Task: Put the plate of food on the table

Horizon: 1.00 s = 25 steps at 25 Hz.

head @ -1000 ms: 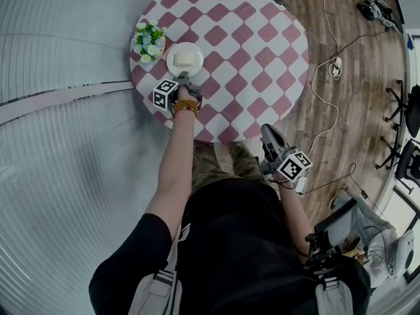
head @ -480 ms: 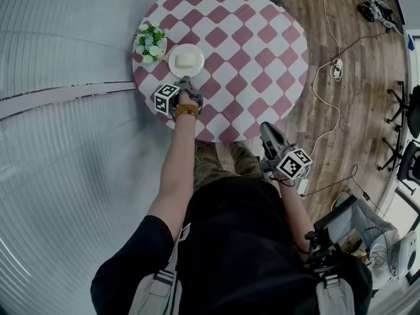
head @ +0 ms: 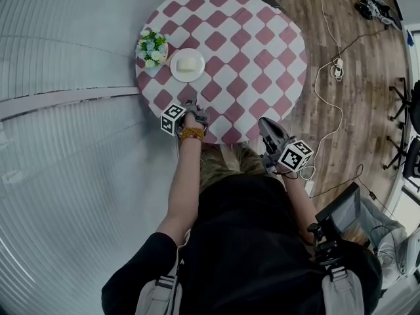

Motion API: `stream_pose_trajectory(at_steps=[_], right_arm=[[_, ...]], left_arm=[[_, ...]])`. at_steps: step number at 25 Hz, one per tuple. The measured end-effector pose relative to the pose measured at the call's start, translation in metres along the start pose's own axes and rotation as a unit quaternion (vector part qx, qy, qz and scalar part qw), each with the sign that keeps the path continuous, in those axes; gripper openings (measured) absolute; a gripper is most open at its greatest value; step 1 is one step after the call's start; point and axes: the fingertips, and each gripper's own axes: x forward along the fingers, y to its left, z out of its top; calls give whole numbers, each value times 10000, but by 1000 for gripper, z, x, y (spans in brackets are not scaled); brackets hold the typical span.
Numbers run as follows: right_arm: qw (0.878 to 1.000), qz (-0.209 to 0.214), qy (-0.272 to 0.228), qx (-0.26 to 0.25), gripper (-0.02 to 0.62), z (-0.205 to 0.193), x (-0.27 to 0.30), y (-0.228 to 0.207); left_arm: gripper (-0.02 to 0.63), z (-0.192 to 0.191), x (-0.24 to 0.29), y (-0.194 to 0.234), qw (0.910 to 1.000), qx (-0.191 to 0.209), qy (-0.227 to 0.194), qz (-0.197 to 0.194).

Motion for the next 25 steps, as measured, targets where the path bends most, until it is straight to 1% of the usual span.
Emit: stream_pose_trajectory(at_steps=[3, 5, 8, 10, 12, 15, 17, 20, 21, 23, 25], right_arm=[[9999, 113, 25, -49, 29, 1, 8, 4], [9998, 180, 31, -67, 29, 5, 11, 7], [9998, 200, 45, -74, 29, 10, 14, 8], [9997, 178, 60, -143, 29, 13, 16, 7], [9995, 185, 102, -248, 29, 19, 18, 7], [9985, 276, 222, -427, 29, 24, 29, 6], [9975, 341, 321, -527, 29, 24, 39, 10], [9948, 427, 464, -796, 29, 27, 51, 22], [9933, 454, 507, -935, 29, 28, 55, 25], [9895, 526, 568, -1218, 29, 31, 66, 33], [9860, 609, 587, -1435, 29, 35, 75, 44]], left_arm=[[57, -18, -21, 13, 9995, 208, 225, -1], [56, -31, -35, 21, 9976, 519, 446, 44], [56, -46, -58, 35, 9915, 1033, 779, 128], [55, -47, -74, 46, 9876, 1265, 913, 183], [55, -43, -90, 55, 9868, 1305, 936, 206], [55, -25, -114, 61, 9880, 1302, 819, 117], [55, -11, -126, 58, 9885, 1338, 700, -85], [54, 0, -132, 41, 9855, 1399, 579, -767], [51, 2, -132, 35, 9834, 1426, 525, -989], [37, 8, -135, 22, 9779, 1582, 376, -1315], [28, 11, -140, 7, 9695, 1923, 303, -1491]])
